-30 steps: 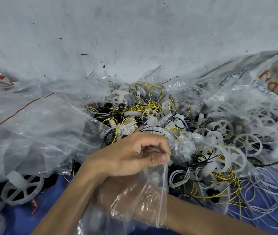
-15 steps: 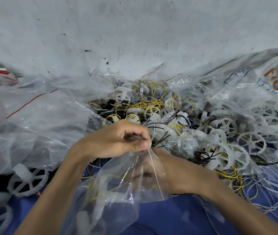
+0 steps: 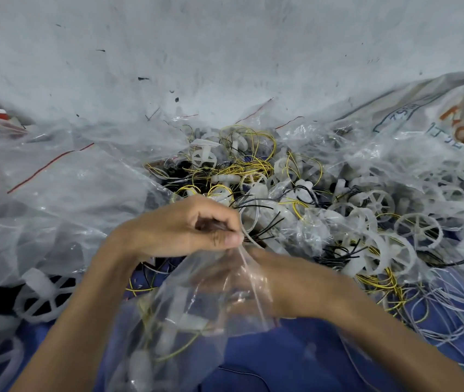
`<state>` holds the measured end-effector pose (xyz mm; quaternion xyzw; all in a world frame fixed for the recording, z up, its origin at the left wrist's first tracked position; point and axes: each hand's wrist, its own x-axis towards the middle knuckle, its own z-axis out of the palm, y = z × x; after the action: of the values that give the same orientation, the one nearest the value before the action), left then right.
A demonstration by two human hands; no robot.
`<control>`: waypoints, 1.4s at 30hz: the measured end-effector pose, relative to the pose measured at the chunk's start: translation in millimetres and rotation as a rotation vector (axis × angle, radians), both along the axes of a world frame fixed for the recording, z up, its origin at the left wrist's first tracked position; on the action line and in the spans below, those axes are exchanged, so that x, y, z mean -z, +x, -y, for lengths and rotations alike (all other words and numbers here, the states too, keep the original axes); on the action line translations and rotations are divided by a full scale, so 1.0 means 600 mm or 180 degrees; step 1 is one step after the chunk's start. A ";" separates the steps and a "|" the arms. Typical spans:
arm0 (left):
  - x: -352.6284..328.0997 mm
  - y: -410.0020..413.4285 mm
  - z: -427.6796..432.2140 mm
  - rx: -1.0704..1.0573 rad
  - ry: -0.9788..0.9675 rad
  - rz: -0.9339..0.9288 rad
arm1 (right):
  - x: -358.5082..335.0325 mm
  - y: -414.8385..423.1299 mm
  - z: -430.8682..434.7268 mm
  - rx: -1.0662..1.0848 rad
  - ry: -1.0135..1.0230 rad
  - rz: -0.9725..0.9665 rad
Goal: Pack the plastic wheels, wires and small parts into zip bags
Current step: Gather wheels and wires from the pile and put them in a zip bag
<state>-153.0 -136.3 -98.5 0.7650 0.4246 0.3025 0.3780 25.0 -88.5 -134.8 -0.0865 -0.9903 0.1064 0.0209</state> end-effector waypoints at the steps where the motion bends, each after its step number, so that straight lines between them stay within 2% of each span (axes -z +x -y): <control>1: -0.002 -0.004 0.000 -0.0010 0.0029 0.0004 | -0.006 0.002 -0.005 -0.0151 0.0051 -0.0178; 6: -0.002 -0.007 -0.001 -0.0045 0.0055 -0.0002 | -0.003 0.024 -0.026 -0.0218 0.0396 -0.0259; 11: 0.004 0.000 -0.003 -0.0062 0.0000 0.0033 | 0.013 0.029 -0.031 -0.0158 0.0499 -0.0791; 13: 0.005 0.005 -0.006 -0.0054 -0.0010 0.0017 | 0.012 0.028 -0.028 -0.0098 0.0230 -0.1037; 15: 0.007 0.009 -0.008 -0.0056 0.0000 0.0004 | 0.004 0.021 -0.021 -0.0119 -0.0417 -0.1425; 17: 0.008 0.011 -0.009 -0.0063 0.0010 0.0017 | 0.005 0.011 -0.014 -0.0330 -0.0948 -0.1493; 19: 0.008 0.014 -0.009 -0.0026 -0.0010 0.0043 | 0.022 -0.001 -0.006 -0.0436 -0.1079 -0.1145; 24: 0.014 0.023 -0.014 0.0208 -0.0095 -0.0255 | 0.049 0.006 0.003 -0.0068 -0.0972 -0.0397; 30: 0.013 0.004 -0.014 0.0103 -0.0130 -0.0179 | -0.016 0.069 -0.048 0.0508 -0.1428 -0.1180; 32: 0.014 0.001 -0.015 0.0085 -0.0133 -0.0209 | -0.016 0.102 -0.072 0.0811 -0.1233 -0.1059; 38: 0.019 0.004 -0.017 0.0033 -0.0181 -0.0295 | 0.042 0.134 -0.108 0.1240 -0.0192 0.0386; 42: 0.020 0.001 -0.015 -0.0005 -0.0240 -0.0317 | 0.066 0.122 -0.103 0.1265 0.0537 0.0530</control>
<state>-152.6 -127.0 -110.3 0.7640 0.4546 0.2482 0.3848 98.5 -26.6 -174.5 -0.2862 -0.9575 0.0096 -0.0332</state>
